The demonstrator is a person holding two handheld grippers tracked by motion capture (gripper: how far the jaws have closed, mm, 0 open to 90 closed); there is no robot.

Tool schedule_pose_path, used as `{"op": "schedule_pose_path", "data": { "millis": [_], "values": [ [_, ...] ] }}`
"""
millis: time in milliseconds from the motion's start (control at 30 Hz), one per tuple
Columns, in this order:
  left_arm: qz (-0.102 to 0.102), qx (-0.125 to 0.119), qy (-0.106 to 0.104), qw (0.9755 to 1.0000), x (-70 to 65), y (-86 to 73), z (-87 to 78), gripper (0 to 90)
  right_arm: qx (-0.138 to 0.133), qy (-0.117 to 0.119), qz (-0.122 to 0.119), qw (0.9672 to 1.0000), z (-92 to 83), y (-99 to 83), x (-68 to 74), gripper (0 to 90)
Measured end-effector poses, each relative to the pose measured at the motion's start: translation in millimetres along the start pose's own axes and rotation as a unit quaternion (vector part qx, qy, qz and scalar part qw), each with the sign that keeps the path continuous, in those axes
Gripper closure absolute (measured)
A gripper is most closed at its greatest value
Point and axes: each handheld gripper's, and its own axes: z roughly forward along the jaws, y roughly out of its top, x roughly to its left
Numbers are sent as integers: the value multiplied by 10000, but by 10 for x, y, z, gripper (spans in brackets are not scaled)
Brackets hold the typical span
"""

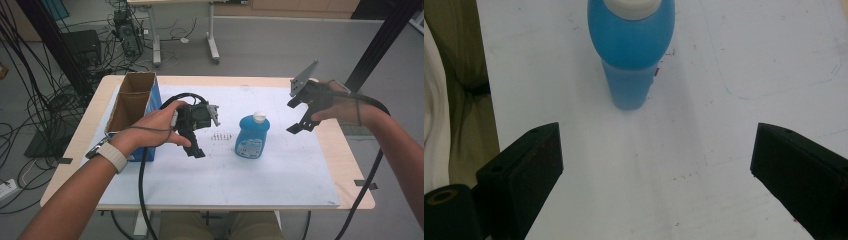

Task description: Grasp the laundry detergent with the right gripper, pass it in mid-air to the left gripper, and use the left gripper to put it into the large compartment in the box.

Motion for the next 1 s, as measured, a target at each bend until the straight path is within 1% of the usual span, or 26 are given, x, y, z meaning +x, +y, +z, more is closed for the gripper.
{"op": "schedule_pose_path", "data": {
  "millis": [167, 200, 233, 400, 433, 600, 833, 933, 1000],
  "values": [
    [-8, -12, 15, 10000, 1, -4, -2, 93, -81, -9, 25, 10000, 49, -30, 13, 61],
    [-8, -7, 23, 10000, 1, -4, -2, 93, -122, -66, 43, 9999, 72, -49, 12, 52],
    [-8, -7, 23, 10000, 1, -4, -2, 93, -122, -66, 43, 9999, 72, -49, 12, 52],
    [-19, -4, 30, 10000, 2, -7, -2, 93, -289, -115, 48, 9995, 140, -101, 20, 50],
    [6, 14, 33, 10000, 7, -8, -3, 93, -316, -120, 57, 9994, 151, -108, 21, 50],
    [-22, -4, 40, 10000, 8, -12, -4, 93, -414, -125, 63, 9990, 219, -134, 33, 48],
    [-40, -4, 43, 10000, 15, -16, -3, 96, -572, -61, 75, 9983, 303, -165, 47, 47],
    [-43, 2, 56, 10000, 17, -16, 3, 96, -629, -25, 120, 9979, 335, -179, 51, 47],
    [-19, 15, 62, 10000, 19, -13, 5, 96, -722, -6, 160, 9973, 363, -194, 57, 45]
  ]
}}
